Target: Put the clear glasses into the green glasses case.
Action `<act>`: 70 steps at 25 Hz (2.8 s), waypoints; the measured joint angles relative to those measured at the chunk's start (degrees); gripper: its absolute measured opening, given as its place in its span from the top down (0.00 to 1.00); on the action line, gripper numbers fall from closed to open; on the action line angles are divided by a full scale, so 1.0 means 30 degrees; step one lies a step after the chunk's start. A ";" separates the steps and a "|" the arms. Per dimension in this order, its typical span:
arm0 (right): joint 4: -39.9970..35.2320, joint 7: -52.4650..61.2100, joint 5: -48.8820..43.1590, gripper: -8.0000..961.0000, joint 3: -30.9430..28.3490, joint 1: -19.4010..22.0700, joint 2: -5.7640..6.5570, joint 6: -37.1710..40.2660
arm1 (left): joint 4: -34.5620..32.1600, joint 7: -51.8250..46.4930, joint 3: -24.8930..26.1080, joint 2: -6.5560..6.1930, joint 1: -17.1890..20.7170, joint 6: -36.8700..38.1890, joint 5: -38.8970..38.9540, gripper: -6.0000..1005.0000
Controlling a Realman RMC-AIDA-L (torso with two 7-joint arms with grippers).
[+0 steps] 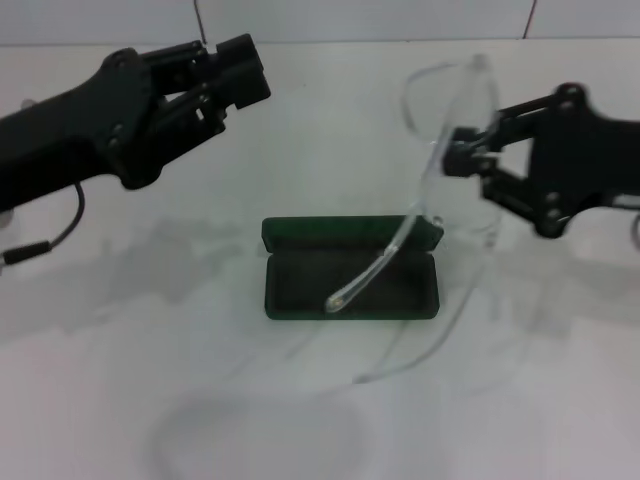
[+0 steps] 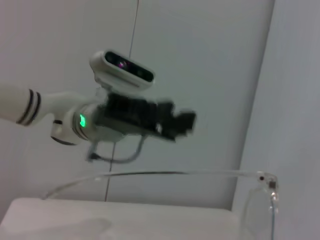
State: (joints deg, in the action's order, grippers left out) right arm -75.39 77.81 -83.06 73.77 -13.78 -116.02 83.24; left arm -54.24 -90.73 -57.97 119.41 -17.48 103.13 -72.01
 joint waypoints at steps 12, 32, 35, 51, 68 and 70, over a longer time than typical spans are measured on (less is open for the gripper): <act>0.3300 -0.2482 0.3100 0.87 0.4154 -0.2338 -0.0016 -0.2432 | 0.3770 0.1774 -0.0460 0.0038 -0.0630 0.2159 0.0405 0.73; 0.5359 -0.3343 0.4260 0.87 0.4352 -0.3290 -0.0019 -0.1881 | 0.7450 0.4665 -0.0972 0.0114 -0.0924 0.2656 0.2387 0.90; 0.5626 -0.3459 0.4353 0.87 0.4374 -0.3341 -0.0040 -0.1858 | 0.7494 0.4811 -0.1160 0.0113 -0.0887 0.2645 0.2548 0.94; 0.6604 -0.3786 0.4837 0.87 0.4380 -0.3723 -0.0028 -0.1584 | 0.5631 0.3431 -0.1687 0.0051 -0.1452 0.2660 0.1324 0.96; 0.7054 -0.3820 0.5036 0.87 0.4406 -0.4331 -0.0021 -0.1548 | 0.5793 0.2988 -0.1956 0.0091 -0.1874 0.1208 0.0411 0.96; 0.7018 -0.3820 0.5040 0.87 0.4411 -0.4339 -0.0021 -0.1464 | 0.5799 0.3060 -0.1957 0.0094 -0.1819 0.1006 0.0353 0.96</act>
State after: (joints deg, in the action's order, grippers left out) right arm -54.34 66.35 -67.94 87.01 -26.80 -116.08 78.84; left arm -36.85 -81.55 -63.84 119.70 -22.94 106.15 -70.95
